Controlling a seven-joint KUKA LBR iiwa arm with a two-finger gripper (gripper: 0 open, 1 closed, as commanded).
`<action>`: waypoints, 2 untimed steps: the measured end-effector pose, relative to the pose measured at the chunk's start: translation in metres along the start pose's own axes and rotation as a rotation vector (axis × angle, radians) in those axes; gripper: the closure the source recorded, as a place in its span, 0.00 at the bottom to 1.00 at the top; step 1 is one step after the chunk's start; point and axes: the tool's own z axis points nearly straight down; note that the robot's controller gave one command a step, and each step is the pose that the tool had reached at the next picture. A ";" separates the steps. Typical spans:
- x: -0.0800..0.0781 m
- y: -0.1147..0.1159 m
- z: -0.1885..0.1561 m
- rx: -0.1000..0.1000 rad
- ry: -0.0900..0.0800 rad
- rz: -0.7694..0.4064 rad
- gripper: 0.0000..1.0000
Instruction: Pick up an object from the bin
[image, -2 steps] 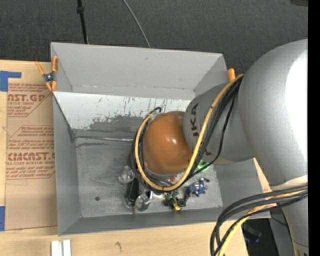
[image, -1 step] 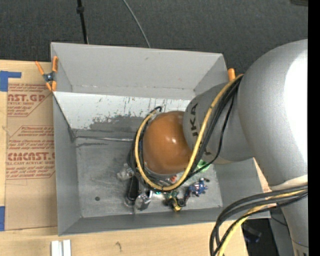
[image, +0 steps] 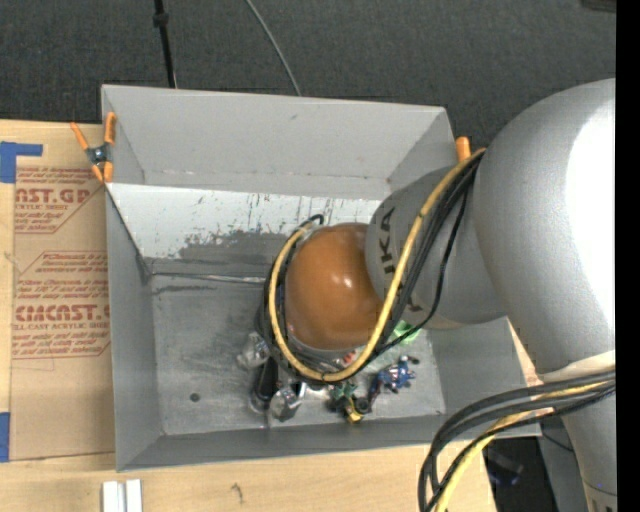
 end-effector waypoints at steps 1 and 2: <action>-0.002 -0.001 0.000 0.001 -0.013 0.004 0.00; 0.001 0.000 0.000 0.000 0.002 0.001 1.00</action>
Offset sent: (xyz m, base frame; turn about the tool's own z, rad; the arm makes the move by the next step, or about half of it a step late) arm 0.0000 0.0000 0.0000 0.0000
